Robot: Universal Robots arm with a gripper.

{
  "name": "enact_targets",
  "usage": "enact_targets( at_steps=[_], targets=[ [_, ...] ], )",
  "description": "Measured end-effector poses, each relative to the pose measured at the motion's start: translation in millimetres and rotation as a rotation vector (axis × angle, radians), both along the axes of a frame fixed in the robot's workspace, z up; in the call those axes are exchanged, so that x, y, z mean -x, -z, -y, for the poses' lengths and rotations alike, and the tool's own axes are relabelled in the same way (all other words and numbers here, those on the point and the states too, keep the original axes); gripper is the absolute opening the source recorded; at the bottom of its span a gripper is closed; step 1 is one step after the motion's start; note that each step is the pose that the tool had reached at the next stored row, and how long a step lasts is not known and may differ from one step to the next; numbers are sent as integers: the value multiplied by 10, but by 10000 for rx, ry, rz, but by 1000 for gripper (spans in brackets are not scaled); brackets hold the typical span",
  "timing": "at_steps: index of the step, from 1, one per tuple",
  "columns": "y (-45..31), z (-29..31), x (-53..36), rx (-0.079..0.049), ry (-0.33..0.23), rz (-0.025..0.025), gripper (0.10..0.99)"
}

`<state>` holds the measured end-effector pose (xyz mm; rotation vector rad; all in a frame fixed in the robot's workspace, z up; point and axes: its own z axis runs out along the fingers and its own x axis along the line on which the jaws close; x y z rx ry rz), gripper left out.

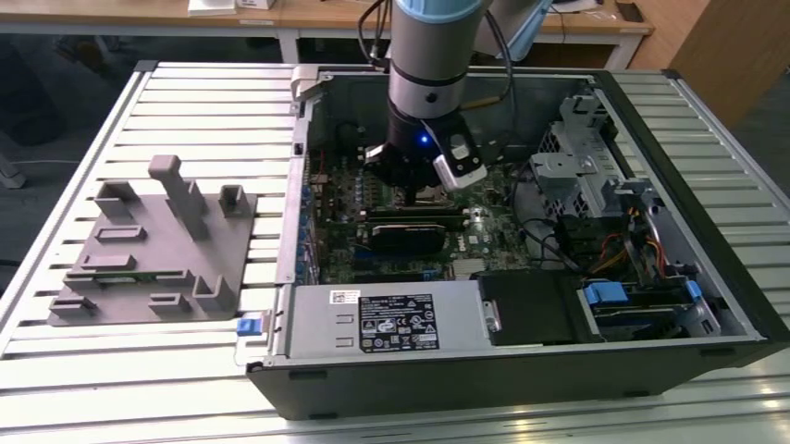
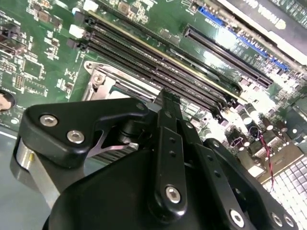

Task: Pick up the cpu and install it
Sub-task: 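Install the second cpu locking lever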

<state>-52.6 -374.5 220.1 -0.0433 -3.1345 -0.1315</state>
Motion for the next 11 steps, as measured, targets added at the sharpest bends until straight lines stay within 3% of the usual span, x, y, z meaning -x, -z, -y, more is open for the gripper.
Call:
enact_targets(
  at_steps=[4,11],
  targets=[
    [1,4,1,-14,-1,-1,106],
    [1,59,7,-417,-1,0,106]
  ],
)
